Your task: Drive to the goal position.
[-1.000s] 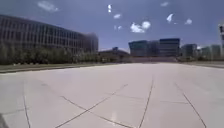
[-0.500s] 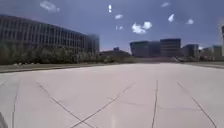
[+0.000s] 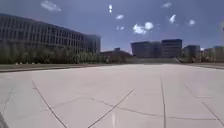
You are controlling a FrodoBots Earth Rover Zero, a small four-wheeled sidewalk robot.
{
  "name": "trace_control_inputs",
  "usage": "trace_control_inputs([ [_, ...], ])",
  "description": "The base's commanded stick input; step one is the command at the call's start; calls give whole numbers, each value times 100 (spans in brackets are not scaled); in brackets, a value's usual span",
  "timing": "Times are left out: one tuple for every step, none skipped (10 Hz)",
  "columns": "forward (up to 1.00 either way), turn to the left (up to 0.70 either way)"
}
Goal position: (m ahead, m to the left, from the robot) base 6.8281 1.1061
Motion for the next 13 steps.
trace_control_inputs([
  [50, 0],
  [50, -2],
  [50, -5],
  [50, -21],
  [50, -38],
  [50, -50],
  [50, -37],
  [50, -21],
  [50, -10],
  [50, 0],
  [50, 0],
  [50, 0],
  [50, 0],
])
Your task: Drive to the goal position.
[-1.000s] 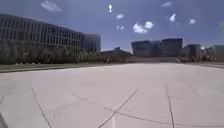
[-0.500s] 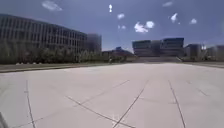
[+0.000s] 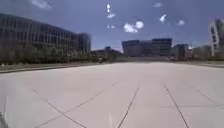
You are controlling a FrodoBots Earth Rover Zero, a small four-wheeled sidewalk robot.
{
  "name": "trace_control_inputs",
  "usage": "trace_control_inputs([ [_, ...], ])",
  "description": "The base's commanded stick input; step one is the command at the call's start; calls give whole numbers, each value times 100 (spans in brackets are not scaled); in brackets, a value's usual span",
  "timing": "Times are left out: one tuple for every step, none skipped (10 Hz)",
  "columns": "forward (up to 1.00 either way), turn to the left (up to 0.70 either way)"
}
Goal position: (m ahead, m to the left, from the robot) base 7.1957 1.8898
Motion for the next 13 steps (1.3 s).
trace_control_inputs([
  [50, 0],
  [50, 0],
  [50, 0],
  [50, 0],
  [50, 0],
  [50, 0],
  [50, 0],
  [50, 0],
  [50, 0],
  [50, 0],
  [50, 0],
  [50, 0],
  [50, 0],
])
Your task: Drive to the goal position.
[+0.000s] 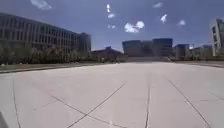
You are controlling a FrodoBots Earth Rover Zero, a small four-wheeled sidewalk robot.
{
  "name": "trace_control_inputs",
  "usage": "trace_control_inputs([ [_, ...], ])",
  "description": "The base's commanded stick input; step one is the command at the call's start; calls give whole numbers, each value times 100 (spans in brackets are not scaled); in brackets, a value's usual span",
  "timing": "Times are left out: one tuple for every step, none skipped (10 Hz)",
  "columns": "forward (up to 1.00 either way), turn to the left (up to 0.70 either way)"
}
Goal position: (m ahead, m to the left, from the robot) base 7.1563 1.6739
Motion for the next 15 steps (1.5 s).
trace_control_inputs([
  [50, 0],
  [50, 0],
  [50, 0],
  [50, 0],
  [50, 0],
  [50, 0],
  [50, 0],
  [50, 0],
  [50, 0],
  [50, 0],
  [50, 0],
  [50, 0],
  [50, 0],
  [50, 0],
  [50, 0],
])
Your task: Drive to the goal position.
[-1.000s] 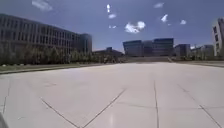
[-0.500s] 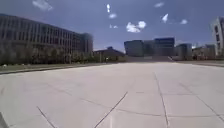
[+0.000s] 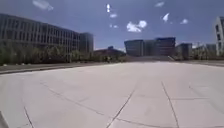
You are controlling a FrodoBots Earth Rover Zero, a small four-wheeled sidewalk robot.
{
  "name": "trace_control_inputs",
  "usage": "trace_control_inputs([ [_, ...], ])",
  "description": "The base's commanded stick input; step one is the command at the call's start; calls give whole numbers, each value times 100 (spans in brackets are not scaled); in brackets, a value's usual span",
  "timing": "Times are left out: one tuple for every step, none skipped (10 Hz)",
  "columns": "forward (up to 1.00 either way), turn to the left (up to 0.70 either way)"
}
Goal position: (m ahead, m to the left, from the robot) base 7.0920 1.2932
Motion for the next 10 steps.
trace_control_inputs([
  [50, 0],
  [50, 0],
  [50, 0],
  [50, -12],
  [50, -42],
  [50, -50],
  [50, -50],
  [50, -50],
  [50, -50],
  [50, -13],
])
